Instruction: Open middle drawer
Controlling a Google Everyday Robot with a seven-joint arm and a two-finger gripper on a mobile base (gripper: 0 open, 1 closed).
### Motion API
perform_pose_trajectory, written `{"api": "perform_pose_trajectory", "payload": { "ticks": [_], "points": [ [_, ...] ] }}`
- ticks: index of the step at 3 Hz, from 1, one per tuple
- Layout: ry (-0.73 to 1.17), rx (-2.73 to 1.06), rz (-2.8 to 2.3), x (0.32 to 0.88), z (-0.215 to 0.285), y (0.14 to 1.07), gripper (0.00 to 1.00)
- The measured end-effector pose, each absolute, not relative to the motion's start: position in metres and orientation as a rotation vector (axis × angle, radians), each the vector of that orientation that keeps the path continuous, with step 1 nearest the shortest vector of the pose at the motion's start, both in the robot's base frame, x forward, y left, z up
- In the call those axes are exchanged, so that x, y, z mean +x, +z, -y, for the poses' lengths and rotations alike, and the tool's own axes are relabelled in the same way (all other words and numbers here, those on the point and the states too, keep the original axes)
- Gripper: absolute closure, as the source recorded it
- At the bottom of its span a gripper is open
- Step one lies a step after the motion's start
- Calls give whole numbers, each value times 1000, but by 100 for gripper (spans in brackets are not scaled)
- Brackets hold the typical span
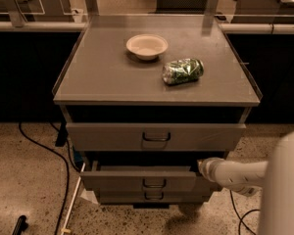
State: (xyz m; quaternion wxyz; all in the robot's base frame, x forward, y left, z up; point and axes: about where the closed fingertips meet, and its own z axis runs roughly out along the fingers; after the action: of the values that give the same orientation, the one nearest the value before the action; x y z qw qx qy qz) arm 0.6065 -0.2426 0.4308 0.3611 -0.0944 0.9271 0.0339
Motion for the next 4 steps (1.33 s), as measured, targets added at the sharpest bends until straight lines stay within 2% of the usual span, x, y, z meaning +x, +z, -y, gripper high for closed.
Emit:
{"api": "perform_pose_trajectory", "payload": {
  "ticks": [1, 3, 4],
  "points": [
    [168, -413, -2356, 608, 236, 452, 100],
    [299, -591, -2445, 574, 219, 444, 100],
    [251, -569, -2444, 579, 219, 438, 100]
  ]
}}
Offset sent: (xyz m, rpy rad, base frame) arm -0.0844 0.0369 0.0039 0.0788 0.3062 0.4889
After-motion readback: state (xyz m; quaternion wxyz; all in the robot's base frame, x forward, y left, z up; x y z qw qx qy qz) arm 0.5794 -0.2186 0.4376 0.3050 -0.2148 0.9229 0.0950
